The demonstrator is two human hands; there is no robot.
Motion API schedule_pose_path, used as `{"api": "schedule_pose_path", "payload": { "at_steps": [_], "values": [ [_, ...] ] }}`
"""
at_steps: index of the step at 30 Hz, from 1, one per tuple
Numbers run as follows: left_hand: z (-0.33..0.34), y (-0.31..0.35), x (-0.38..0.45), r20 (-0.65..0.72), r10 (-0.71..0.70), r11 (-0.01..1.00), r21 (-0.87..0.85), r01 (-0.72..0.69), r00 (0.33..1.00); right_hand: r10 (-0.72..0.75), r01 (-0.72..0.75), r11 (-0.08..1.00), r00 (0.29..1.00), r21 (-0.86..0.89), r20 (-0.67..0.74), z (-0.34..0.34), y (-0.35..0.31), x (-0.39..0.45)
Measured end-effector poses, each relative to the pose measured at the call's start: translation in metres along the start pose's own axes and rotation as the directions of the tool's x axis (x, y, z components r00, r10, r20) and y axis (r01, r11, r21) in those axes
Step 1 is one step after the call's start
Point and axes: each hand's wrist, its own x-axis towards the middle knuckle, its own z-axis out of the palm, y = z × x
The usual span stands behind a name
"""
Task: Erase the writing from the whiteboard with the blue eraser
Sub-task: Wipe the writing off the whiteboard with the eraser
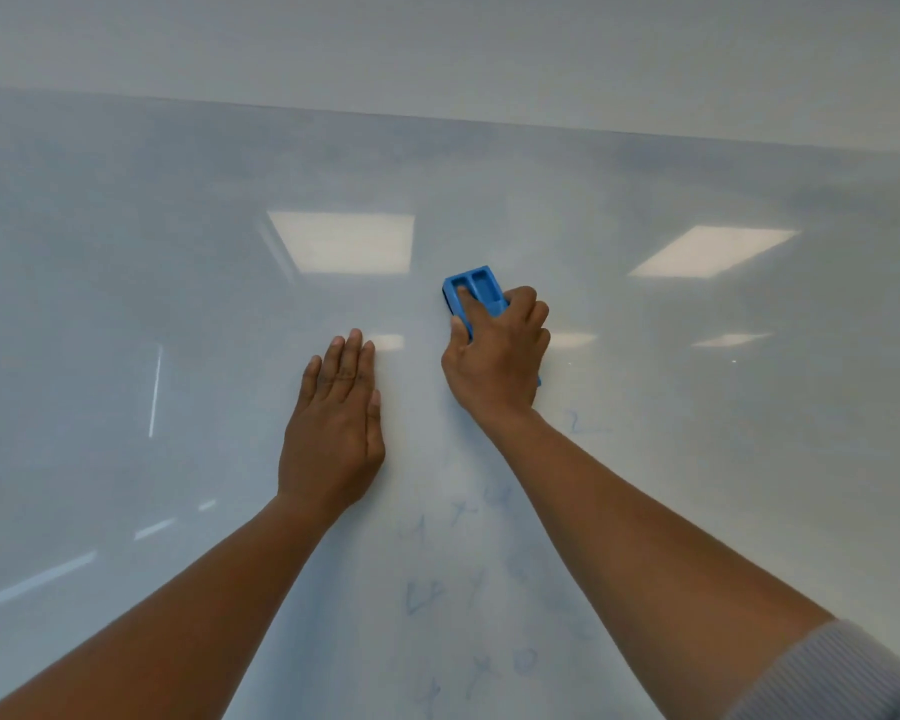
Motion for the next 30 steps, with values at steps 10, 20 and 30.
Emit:
{"api": "schedule_pose_path", "payload": {
  "at_steps": [10,20,30],
  "values": [
    [0.001,0.002,0.002,0.014,-0.015,1.0,0.01,0.014,1.0,-0.034,0.035,0.999,0.999,0.009,-0.027,-0.005,0.012,-0.02],
    [0.001,0.005,0.006,-0.003,-0.051,0.998,0.025,0.051,0.999,-0.175,0.174,0.984,0.984,0.021,0.035,0.005,-0.016,-0.001],
    [0.006,0.015,0.005,-0.001,-0.106,0.994,0.013,0.106,0.994,-0.11,0.11,0.994,0.994,-0.021,0.016,-0.021,0.048,-0.05]
  ]
}}
